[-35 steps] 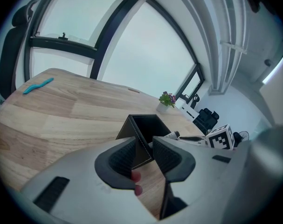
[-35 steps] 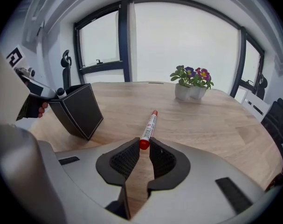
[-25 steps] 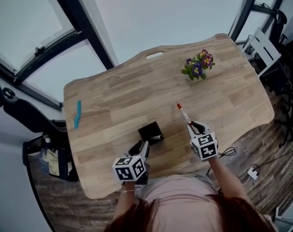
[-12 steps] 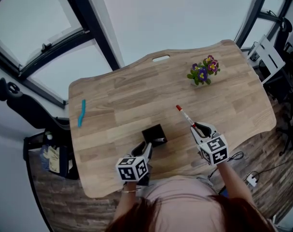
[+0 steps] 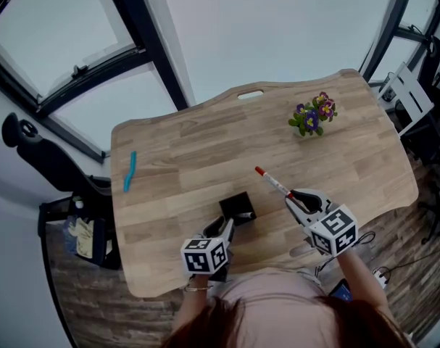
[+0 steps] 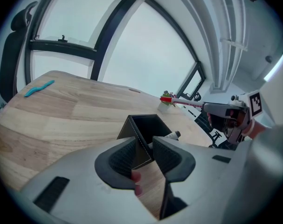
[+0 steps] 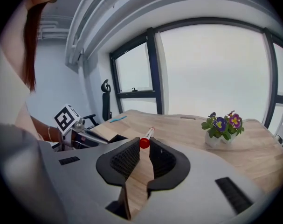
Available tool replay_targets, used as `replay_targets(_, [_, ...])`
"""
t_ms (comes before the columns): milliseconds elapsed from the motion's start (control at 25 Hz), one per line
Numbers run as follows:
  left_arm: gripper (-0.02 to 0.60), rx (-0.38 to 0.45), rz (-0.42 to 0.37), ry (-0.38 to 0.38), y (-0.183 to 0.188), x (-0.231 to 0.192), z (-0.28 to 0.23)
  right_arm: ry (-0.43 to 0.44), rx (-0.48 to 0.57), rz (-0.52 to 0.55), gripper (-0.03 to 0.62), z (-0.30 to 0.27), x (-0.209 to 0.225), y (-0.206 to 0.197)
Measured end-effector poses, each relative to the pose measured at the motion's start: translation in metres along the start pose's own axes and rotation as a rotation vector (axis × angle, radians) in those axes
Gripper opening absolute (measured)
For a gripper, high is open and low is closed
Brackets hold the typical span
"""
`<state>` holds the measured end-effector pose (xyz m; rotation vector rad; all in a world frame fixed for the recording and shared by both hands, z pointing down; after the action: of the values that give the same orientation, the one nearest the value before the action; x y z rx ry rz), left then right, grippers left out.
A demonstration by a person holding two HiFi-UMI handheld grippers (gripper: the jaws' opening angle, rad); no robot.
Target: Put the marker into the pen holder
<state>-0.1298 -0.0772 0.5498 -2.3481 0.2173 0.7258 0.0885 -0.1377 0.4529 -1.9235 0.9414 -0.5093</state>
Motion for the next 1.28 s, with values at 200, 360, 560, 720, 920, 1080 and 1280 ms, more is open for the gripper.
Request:
replay_targets(200, [0.107,-0.001,-0.001,0.002,0.0,0.001,0.0,0.065,0.001,0.042,0.058,0.004,-0.012,0.012])
replay_targets(360, [0.107,0.004,-0.001,0.004,0.0,0.001,0.0,0.108,0.007,0.056,0.058,0.006,-0.021,0.018])
replay_targets(560, [0.107,0.01,0.003,0.009,0.0,0.001,0.0,0.161,0.004,0.089,0.058,0.006,-0.029,0.024])
replay_targets(720, [0.107,0.016,0.009,0.016,0.0,0.001,0.0,0.222,-0.016,0.113,0.058,0.003,-0.036,0.024])
replay_targets(920, [0.107,0.021,0.016,0.023,0.0,0.001,-0.001,0.301,-0.051,0.139,0.058,-0.001,-0.044,0.022])
replay_targets(1080, [0.107,0.029,0.021,0.029,0.0,0.001,-0.001,0.352,-0.093,0.18,0.058,-0.006,-0.048,0.017])
replay_targets(1280, [0.107,0.036,0.033,0.036,-0.001,0.001,-0.001,0.403,-0.133,0.194,0.058,-0.017,-0.054,0.015])
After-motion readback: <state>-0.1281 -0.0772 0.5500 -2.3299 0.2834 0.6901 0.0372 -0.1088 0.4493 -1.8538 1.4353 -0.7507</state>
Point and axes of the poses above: the fingertips, and each gripper's own axes: z backward along the fingers, x to its right, y out of its top, the point moved 5 cm from there along z, backward along the fingers, and after that the axes turned 10 degrees about z, right-handed, at the moved point
